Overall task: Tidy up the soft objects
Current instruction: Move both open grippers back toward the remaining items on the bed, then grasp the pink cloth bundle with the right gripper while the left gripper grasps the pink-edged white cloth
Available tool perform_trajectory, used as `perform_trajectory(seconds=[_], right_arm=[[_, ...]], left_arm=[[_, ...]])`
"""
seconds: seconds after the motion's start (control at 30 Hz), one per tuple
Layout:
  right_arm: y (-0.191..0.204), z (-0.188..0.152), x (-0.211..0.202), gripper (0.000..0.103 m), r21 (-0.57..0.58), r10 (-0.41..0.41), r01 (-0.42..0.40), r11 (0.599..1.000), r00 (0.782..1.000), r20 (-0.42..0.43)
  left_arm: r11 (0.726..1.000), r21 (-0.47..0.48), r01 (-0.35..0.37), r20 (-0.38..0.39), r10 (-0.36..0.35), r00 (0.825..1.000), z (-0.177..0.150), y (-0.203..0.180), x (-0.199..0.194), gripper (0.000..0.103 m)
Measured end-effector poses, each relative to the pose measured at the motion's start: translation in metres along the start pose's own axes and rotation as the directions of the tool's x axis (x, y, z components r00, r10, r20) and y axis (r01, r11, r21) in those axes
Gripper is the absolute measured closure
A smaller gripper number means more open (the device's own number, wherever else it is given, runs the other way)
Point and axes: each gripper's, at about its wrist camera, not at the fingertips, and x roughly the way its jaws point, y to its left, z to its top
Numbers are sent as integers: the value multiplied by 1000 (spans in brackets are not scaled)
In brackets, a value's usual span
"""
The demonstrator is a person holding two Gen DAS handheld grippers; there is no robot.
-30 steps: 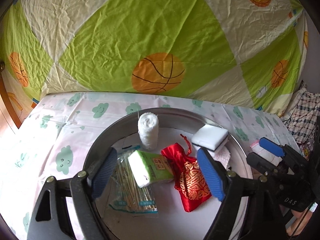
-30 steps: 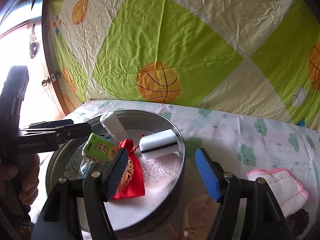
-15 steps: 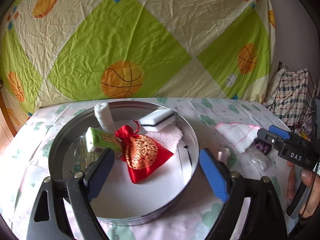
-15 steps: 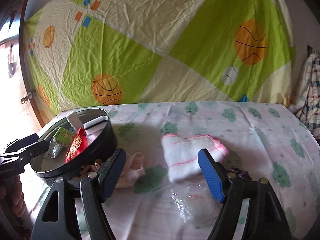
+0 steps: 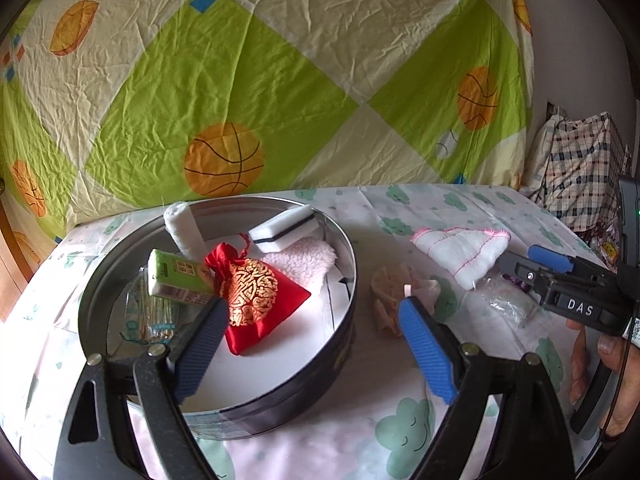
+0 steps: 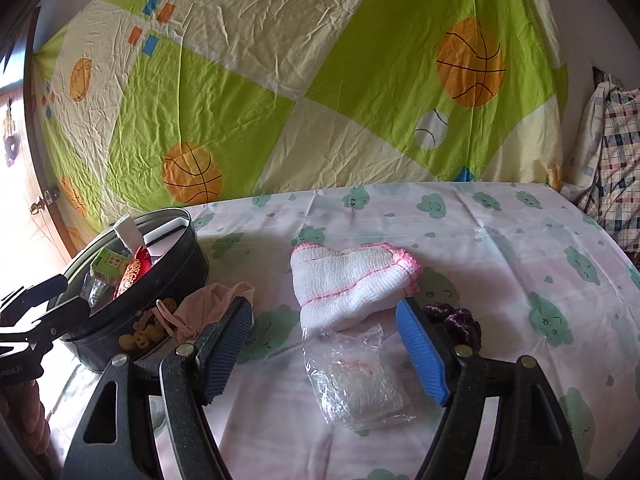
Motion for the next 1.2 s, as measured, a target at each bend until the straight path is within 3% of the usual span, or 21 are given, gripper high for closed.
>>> perform_trajectory(seconds=[0.2, 0.47, 0.87, 0.97, 1.03, 1.2], right_arm=[[42, -2, 18, 26, -102, 70, -76, 992, 996, -59], [99, -10, 57, 26, -240, 123, -170, 956, 973, -197], [107, -7, 93, 26, -211, 131, -207, 955, 937, -324], [108, -8, 98, 43, -211, 126, -208, 955, 929, -347], [108, -8, 97, 85, -204, 147, -228, 952, 926, -347], [108, -5, 80, 88, -217, 171, -234, 948, 947, -272]], left_arm=[[997, -44, -67, -6, 67, 998, -4, 18, 5, 9], [991, -94, -92, -22, 90, 996, -7, 42, 7, 7], [992, -96, -79, -15, 78, 997, -7, 47, 4, 5], [994, -83, -76, -11, 76, 997, -6, 43, 3, 5], [994, -78, -76, -12, 75, 997, -4, 40, 3, 5], [995, -62, -74, -13, 74, 997, 3, 30, 4, 5]])
